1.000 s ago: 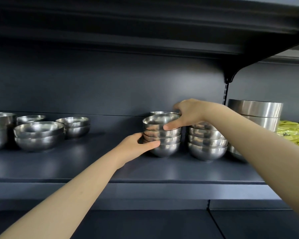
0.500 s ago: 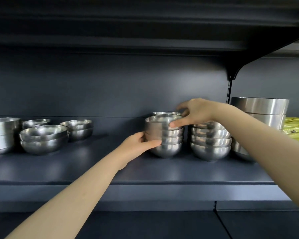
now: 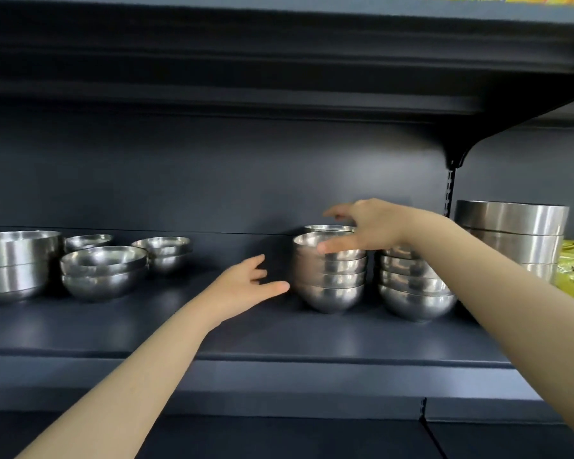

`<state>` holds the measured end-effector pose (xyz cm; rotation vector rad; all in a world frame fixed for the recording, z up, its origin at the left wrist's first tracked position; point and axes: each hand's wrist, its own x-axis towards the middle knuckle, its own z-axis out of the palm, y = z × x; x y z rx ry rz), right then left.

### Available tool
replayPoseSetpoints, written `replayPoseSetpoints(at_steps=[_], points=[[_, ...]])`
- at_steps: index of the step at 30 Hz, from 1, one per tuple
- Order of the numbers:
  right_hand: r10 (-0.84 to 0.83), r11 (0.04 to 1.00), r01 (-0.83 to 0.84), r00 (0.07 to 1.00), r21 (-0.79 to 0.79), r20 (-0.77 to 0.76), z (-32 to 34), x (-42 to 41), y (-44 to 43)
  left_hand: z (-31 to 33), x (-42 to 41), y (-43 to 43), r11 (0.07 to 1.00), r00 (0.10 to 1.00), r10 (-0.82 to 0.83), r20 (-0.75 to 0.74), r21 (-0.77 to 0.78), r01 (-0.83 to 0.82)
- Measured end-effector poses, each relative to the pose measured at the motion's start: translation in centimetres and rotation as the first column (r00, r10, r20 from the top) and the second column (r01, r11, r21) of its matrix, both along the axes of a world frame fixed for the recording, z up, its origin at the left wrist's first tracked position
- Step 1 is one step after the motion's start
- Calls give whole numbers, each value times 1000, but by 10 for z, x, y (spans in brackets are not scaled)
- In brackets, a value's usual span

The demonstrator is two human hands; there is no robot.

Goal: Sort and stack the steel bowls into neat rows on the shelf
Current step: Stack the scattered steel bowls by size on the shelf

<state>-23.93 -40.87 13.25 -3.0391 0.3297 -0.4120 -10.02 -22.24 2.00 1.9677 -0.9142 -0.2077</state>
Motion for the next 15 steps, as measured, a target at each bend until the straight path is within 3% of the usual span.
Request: replayPoseSetpoints(at_steps=[8,15], points=[[168,983,-171,985,-68,-43,2,54,88,1,32,124,956,984,91,156,262,-130],[178,984,-179,982,-16,-59,-8,111,157,8,62,211,890,951,153,269,380,-251]])
